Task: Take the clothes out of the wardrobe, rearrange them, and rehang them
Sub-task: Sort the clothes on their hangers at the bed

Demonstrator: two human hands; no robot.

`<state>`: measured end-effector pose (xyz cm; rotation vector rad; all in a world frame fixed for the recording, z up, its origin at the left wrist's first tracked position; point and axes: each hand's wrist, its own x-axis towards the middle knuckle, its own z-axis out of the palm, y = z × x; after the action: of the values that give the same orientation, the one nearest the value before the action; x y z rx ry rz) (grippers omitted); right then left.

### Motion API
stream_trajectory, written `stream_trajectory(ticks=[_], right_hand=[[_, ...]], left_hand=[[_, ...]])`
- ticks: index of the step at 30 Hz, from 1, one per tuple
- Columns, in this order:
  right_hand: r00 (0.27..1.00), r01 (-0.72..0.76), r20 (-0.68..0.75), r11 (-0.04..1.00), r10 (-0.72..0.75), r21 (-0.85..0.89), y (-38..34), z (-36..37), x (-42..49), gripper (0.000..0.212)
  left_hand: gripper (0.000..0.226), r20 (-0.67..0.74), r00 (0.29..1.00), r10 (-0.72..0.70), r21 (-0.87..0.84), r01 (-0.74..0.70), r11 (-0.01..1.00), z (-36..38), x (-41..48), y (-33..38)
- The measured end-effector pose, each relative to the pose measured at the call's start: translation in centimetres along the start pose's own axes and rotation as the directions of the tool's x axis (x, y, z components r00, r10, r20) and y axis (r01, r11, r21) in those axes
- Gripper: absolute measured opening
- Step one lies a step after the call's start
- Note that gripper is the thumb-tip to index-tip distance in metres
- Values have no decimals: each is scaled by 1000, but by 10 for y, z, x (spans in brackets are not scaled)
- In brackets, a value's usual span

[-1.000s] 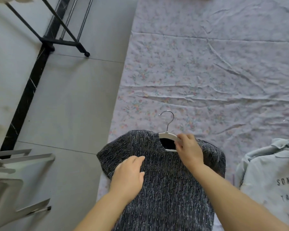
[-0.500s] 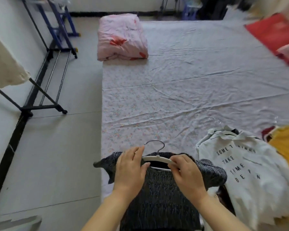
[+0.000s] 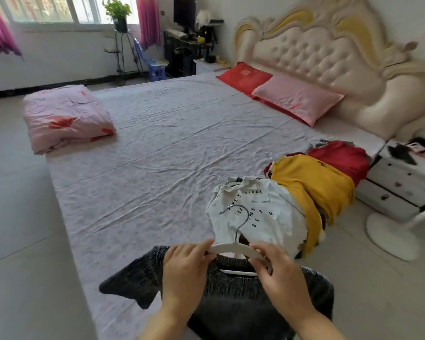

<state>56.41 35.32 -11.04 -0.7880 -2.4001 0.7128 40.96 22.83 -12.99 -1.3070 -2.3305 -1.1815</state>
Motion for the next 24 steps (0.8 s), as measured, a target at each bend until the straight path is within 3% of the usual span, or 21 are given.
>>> stream_trajectory(ticks=[8,15,24], right_hand=[[987,-128,-109,987,117,-102,80,-107,-56,53],[969,-169,-210,972,133,-165,190,-218,-100,58],[932,-208,-327,969,156,-130,312,-317,-99,50]], left_hand=[[26,109,987,119,-98,-109,989,74,-7,123],[19,266,954,138,-170,-94,981,166,-26,253],[23,266,947,178,-179,-133,975,270,-3,375]])
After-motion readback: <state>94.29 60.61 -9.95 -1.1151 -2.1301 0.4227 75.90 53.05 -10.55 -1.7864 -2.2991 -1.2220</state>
